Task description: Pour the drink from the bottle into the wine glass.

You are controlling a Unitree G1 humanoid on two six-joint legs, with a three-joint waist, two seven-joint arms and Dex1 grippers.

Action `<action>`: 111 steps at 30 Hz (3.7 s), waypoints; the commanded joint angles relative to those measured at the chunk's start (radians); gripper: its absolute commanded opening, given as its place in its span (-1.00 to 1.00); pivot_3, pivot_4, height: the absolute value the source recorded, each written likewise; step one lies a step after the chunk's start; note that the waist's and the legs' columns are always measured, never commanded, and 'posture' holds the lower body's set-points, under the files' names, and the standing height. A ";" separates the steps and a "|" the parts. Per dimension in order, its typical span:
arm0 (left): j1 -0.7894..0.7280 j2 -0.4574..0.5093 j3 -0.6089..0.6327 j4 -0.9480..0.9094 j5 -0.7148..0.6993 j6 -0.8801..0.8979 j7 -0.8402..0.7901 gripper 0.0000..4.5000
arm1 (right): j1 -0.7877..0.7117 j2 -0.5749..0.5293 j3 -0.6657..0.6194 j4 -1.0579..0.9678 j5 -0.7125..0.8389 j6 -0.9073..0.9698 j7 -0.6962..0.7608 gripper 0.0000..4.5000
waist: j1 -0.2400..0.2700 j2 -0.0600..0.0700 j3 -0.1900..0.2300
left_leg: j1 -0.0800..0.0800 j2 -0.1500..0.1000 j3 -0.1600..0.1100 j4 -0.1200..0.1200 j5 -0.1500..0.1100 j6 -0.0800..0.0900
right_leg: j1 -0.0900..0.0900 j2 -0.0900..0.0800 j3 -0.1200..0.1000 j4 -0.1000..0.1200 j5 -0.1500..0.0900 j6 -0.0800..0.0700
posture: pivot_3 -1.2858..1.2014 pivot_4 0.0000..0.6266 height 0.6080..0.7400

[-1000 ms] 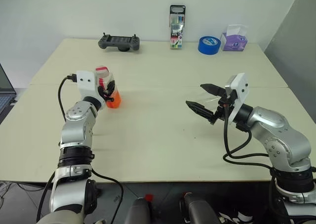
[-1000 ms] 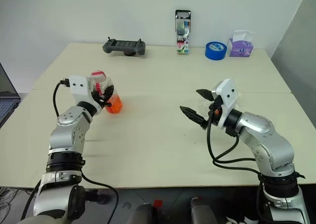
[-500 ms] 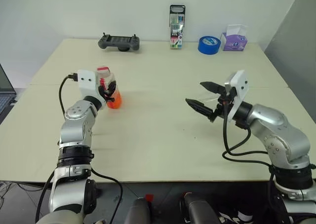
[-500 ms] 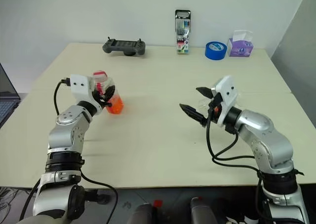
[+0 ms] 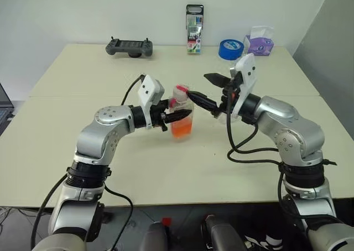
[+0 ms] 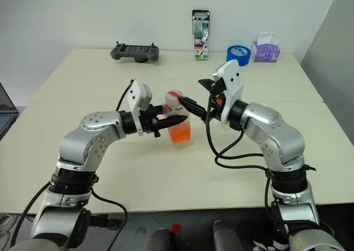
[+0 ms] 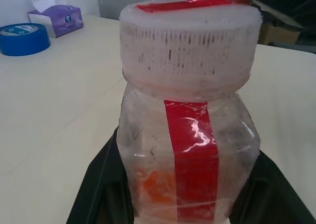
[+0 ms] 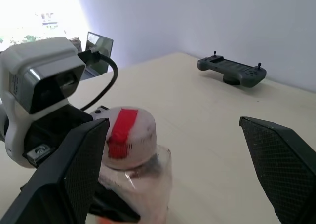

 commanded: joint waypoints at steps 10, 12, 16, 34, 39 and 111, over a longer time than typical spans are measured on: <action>-0.064 -0.026 -0.002 0.033 0.032 -0.086 -0.014 -0.20 | -0.014 0.050 0.024 -0.070 0.052 0.043 -0.003 1.00 | 0.001 0.000 0.000 | 0.000 0.000 0.001 0.000 0.000 0.000 | 0.000 -0.001 0.000 -0.001 0.000 0.000 | 0.03 -0.52 1.00; -0.062 -0.029 -0.001 0.032 0.032 -0.086 -0.012 -0.20 | -0.018 0.061 0.023 -0.064 0.050 0.038 -0.009 1.00 | 0.000 0.000 0.000 | 0.000 0.000 0.001 0.000 0.000 0.000 | 0.000 -0.001 0.000 -0.001 0.000 0.000 | 0.03 -0.52 1.00; -0.057 -0.031 0.005 0.031 0.035 -0.086 -0.002 -0.20 | -0.029 0.065 0.035 -0.043 0.027 0.015 -0.008 1.00 | 0.000 0.000 0.000 | 0.000 0.000 0.001 0.000 0.000 0.000 | 0.000 -0.001 0.000 -0.001 0.000 0.000 | 0.03 -0.52 1.00; -0.044 -0.037 0.024 -0.022 -0.010 -0.036 0.021 -0.20 | -0.028 0.052 0.052 -0.019 0.009 -0.018 0.042 -0.21 | 0.000 0.000 0.000 | 0.000 0.000 0.001 0.000 0.000 0.000 | 0.000 -0.001 0.000 -0.001 0.000 0.000 | 0.03 -0.52 1.00; -0.055 -0.013 0.022 -0.086 -0.106 0.027 -0.074 -0.20 | -0.115 -0.081 0.054 0.065 0.079 -0.073 0.364 -0.21 | 0.000 0.001 0.001 | -0.001 0.000 0.001 0.001 0.000 0.000 | 0.000 -0.001 -0.001 -0.001 0.000 0.000 | 0.03 -0.52 1.00; -0.071 0.020 -0.022 -0.096 -0.131 0.019 -0.229 -0.20 | -0.269 -0.362 0.135 0.359 0.061 -0.161 0.775 -0.17 | 0.005 0.006 0.005 | -0.002 0.000 -0.006 0.001 0.000 0.001 | 0.001 -0.001 -0.012 -0.001 -0.004 0.002 | 0.03 -0.52 1.00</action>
